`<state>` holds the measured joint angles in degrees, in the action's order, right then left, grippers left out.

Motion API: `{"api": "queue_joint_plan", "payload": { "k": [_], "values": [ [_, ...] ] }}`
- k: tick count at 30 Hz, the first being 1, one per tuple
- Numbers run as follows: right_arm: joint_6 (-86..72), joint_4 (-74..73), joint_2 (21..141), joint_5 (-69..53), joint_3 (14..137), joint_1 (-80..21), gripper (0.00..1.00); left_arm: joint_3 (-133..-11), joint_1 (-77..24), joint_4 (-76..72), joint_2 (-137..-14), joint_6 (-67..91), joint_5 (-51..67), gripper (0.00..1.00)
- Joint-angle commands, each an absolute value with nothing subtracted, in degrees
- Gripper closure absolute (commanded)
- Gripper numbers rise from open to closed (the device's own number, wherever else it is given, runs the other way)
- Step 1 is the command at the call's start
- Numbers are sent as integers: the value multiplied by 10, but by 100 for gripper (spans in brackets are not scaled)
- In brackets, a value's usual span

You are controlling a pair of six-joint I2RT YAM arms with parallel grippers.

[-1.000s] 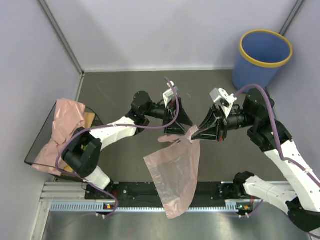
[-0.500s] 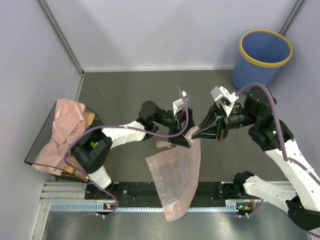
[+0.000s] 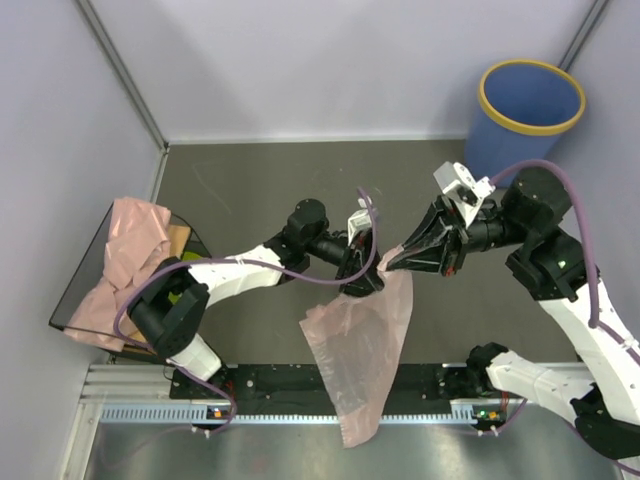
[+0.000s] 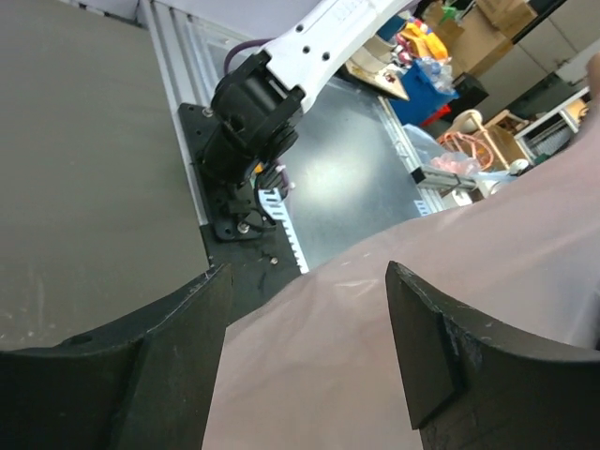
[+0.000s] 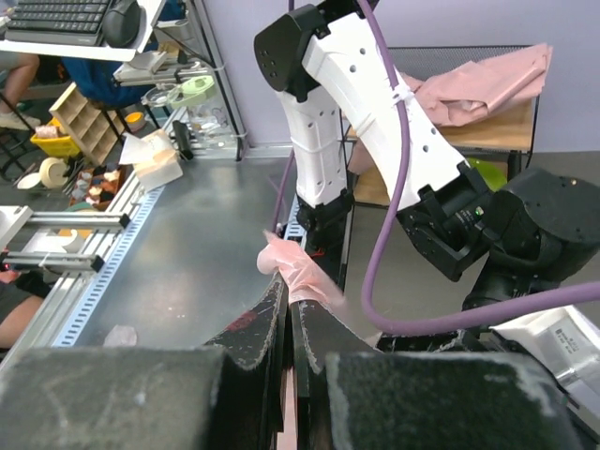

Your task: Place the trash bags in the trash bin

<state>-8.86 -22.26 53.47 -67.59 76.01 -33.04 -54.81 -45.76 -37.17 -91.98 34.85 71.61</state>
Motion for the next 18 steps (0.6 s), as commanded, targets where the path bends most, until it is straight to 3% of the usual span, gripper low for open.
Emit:
{"api": "queue_joint_plan", "payload": {
  "k": [1,6,9,13,18],
  "values": [
    [-101,-192,530,-669,801,-338,100,-533,-434,-227,-884,217,681,28],
    [-104,-193,522,-650,816,-338,100,-533,-382,-122,-862,148,655,32],
    [-91,-194,514,-632,818,-332,100,-543,-350,-48,-852,88,630,40],
    [-90,-194,517,-631,829,-310,100,-542,-306,-9,-832,53,580,60],
    [-98,-194,532,-649,838,-266,100,-550,-268,-32,-807,44,503,73]
  ]
}}
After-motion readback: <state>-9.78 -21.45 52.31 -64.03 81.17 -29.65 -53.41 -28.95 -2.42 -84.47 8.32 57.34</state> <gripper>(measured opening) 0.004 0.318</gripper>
